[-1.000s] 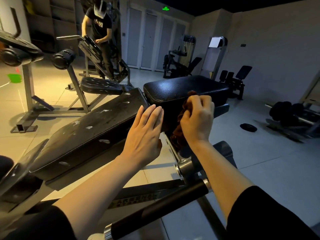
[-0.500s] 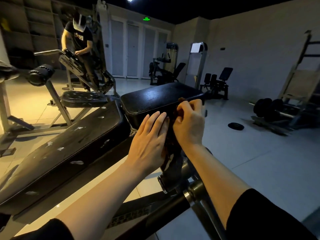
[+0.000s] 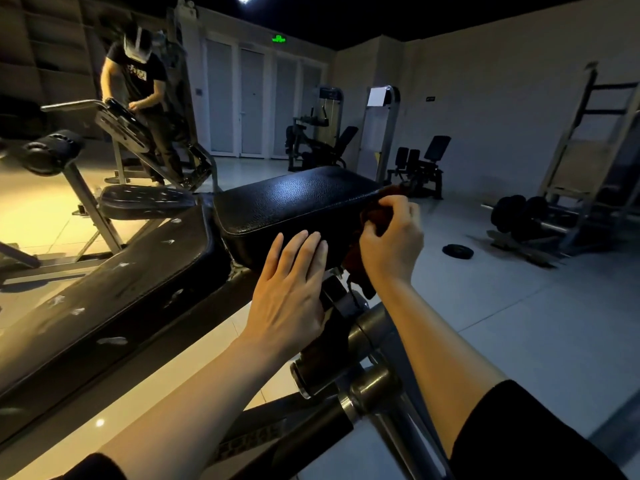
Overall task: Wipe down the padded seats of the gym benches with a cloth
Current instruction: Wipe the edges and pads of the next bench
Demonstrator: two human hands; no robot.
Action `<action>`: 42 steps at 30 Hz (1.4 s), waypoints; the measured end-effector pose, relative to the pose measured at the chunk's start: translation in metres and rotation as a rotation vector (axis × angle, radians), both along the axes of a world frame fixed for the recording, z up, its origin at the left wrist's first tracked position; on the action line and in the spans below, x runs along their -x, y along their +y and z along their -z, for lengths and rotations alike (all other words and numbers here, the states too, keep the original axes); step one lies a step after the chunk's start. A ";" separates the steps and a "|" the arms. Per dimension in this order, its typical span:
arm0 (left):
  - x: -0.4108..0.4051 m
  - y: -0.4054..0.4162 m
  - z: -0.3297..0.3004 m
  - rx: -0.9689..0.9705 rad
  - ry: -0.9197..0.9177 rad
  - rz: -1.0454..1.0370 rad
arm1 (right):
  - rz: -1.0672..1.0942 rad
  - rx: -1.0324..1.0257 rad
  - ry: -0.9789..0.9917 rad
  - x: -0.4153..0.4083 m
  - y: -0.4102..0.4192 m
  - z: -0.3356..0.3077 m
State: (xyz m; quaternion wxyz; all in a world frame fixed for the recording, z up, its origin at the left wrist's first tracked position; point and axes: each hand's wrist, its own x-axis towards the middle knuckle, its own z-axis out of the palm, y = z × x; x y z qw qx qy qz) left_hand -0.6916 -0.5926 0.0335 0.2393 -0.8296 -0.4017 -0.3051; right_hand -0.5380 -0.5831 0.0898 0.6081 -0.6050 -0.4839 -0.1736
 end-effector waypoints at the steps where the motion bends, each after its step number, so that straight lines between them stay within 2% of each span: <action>1: -0.001 0.001 0.001 0.001 0.004 0.001 | -0.015 0.013 -0.003 0.005 0.001 0.001; 7: -0.005 0.003 0.005 -0.006 -0.070 0.039 | -0.222 0.110 -0.197 0.026 -0.005 0.007; 12: 0.002 0.005 0.003 -0.024 -0.040 0.024 | -0.019 0.020 0.042 0.007 -0.004 -0.010; 14: 0.005 0.006 0.003 -0.021 -0.027 0.024 | -0.008 0.074 0.008 0.012 0.000 -0.013; 18: 0.011 0.003 0.007 -0.036 -0.070 0.071 | -0.219 0.112 -0.180 0.048 -0.003 0.000; 20: 0.018 0.001 0.009 -0.029 -0.089 0.071 | -0.273 0.133 -0.183 0.052 -0.004 0.003; 24: 0.041 -0.001 0.011 -0.020 -0.084 -0.009 | -0.113 0.036 0.104 0.029 -0.006 -0.008; 25: 0.046 -0.003 0.013 -0.022 -0.096 -0.026 | -0.069 0.048 0.123 0.028 -0.005 -0.010; 28: 0.057 -0.005 0.022 -0.013 -0.118 -0.056 | -0.068 0.096 0.007 0.047 -0.002 -0.008; 34: 0.059 -0.007 0.025 0.013 -0.136 -0.061 | -0.327 0.150 -0.220 0.085 -0.014 0.015; 39: 0.062 -0.010 0.024 -0.010 -0.115 -0.102 | -0.181 0.037 0.009 0.065 -0.015 0.009; 42: 0.063 -0.011 0.023 0.010 -0.105 -0.121 | -0.203 0.064 -0.063 0.080 -0.012 0.010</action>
